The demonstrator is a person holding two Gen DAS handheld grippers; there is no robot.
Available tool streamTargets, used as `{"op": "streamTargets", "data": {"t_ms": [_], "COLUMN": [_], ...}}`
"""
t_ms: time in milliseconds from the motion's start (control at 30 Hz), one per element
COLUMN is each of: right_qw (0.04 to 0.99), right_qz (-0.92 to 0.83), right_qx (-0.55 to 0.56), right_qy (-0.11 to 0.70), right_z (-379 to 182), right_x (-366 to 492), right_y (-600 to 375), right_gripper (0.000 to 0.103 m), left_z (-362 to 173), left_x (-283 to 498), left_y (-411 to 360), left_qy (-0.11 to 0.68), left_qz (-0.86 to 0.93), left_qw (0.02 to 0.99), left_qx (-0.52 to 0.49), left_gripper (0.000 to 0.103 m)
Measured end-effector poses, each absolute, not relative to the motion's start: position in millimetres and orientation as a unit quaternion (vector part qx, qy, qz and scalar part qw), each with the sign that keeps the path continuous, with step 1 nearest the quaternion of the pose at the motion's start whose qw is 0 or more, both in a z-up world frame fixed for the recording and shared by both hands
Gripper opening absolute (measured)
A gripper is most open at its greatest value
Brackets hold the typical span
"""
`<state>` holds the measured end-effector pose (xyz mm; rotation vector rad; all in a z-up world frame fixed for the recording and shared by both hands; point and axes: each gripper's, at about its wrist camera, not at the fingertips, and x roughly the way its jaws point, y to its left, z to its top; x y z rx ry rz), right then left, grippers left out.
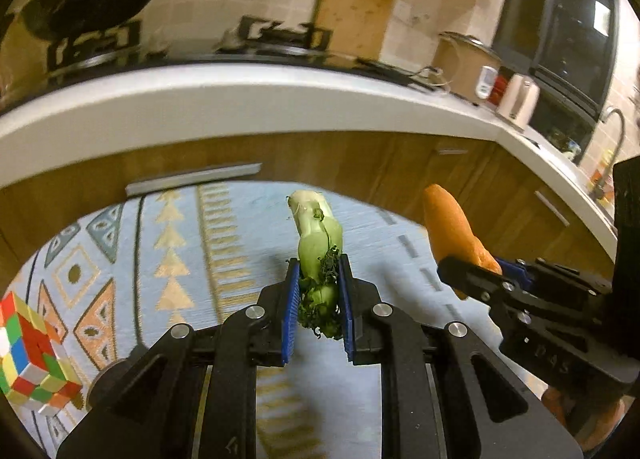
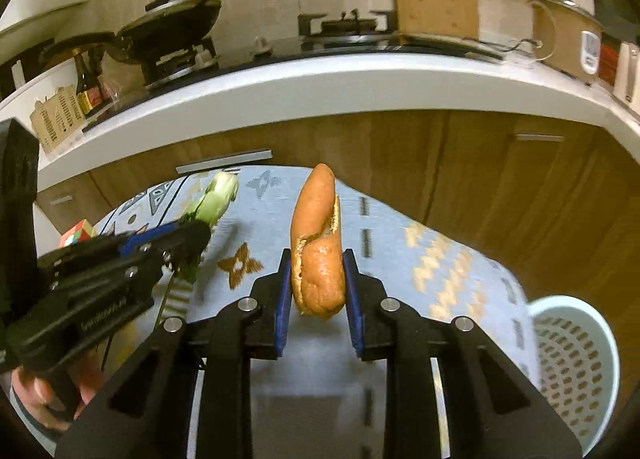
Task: Collect trash
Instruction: 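Carry the bok choy and carrot over the basket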
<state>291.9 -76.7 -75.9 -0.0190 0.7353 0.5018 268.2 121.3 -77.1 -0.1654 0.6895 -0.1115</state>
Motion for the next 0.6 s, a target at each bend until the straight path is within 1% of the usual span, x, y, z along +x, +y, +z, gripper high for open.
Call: {"op": "streamTargets", "data": {"t_ms": [300, 433, 600], "right_qw": [0.929, 0.937, 0.942], "right_qz": [0.192, 0.156, 0.102], "right_qx": [0.021, 0.032, 0.031], "right_qy": [0.315, 0.31, 0.319], "right_z": [-23, -10, -4], "right_x": [245, 229, 215], "right_y": [-163, -203, -253], "right_gripper": [0.021, 0.021, 0.021], "left_z": [-24, -3, 8], "left_x": [236, 226, 219], "left_y": [51, 9, -40], "left_qy": [0.295, 0.276, 0.272], "left_qz": [-0.116, -0.15, -0.189], "left_qw": [0.947, 0.948, 0.943], "left_qx": [-0.051, -0.037, -0.03], "left_gripper": [0.016, 0.016, 0.016]}}
